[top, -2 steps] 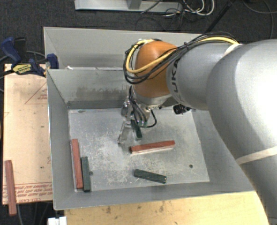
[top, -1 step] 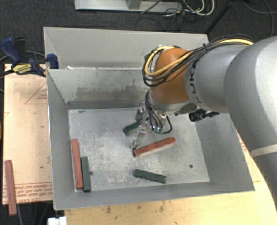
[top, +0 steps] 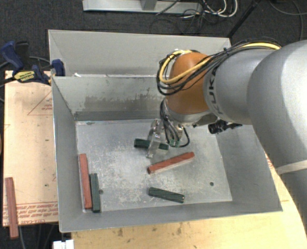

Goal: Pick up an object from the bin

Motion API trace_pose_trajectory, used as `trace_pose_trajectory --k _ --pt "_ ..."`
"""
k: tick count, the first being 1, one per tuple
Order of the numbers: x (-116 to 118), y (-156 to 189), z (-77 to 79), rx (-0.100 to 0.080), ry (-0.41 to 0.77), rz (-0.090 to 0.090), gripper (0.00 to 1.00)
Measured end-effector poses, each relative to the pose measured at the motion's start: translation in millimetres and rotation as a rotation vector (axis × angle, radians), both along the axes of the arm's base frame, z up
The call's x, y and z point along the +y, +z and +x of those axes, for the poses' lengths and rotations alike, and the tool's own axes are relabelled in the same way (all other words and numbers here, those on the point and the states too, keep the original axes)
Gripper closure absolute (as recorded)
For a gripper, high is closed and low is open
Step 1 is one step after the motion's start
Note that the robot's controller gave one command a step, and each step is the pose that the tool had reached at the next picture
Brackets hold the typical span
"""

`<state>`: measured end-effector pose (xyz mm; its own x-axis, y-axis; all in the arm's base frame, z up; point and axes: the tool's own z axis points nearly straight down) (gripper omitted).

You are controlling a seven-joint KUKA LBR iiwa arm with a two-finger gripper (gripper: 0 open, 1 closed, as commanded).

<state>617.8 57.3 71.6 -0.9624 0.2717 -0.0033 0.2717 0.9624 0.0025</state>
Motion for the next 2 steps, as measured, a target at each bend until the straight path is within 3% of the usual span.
trace_pose_trajectory --k 1,2 --pt "-21 122 20.6 -0.009 0.01 -0.001 1.0" --pt "-59 157 7.4 -0.003 0.296 -0.004 1.0"
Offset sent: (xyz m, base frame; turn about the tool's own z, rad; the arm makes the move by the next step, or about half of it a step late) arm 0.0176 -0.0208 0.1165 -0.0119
